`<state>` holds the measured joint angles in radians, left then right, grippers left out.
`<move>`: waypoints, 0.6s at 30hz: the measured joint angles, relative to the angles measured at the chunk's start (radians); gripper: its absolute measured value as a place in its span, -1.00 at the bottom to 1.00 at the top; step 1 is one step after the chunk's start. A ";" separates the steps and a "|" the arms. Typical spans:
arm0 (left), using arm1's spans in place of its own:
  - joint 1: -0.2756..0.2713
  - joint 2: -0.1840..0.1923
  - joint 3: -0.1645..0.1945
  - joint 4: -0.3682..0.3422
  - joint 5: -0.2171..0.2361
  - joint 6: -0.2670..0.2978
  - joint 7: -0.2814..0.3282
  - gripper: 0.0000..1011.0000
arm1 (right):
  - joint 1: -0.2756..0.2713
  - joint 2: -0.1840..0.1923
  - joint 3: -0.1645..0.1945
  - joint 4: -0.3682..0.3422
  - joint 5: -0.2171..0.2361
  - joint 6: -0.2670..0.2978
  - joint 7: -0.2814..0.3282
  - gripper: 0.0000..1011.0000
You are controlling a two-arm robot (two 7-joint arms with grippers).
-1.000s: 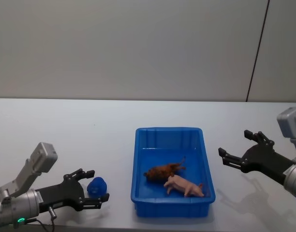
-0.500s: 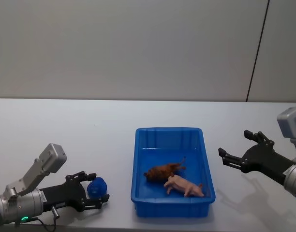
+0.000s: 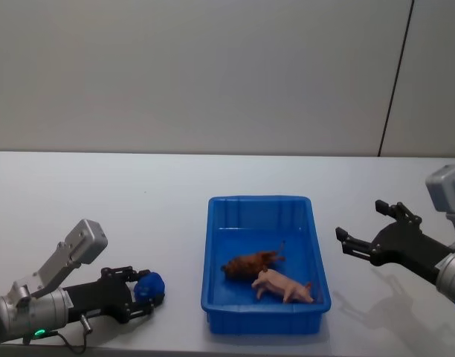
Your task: Pick up the two dolls from the table and place them into the box.
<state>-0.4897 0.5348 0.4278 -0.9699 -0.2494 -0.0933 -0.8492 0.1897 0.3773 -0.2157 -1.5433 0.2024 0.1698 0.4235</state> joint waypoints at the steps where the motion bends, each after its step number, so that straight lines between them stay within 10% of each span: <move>1: -0.001 0.000 0.000 0.000 0.001 0.000 0.001 0.13 | 0.000 0.000 0.000 0.000 0.000 0.000 0.000 0.98; 18: -0.002 0.025 -0.038 -0.101 -0.053 -0.005 0.005 -0.08 | 0.000 0.000 0.000 0.000 0.000 0.000 0.000 0.98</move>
<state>-0.4913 0.5603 0.3902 -1.0713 -0.3023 -0.0985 -0.8445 0.1896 0.3773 -0.2156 -1.5434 0.2024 0.1698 0.4235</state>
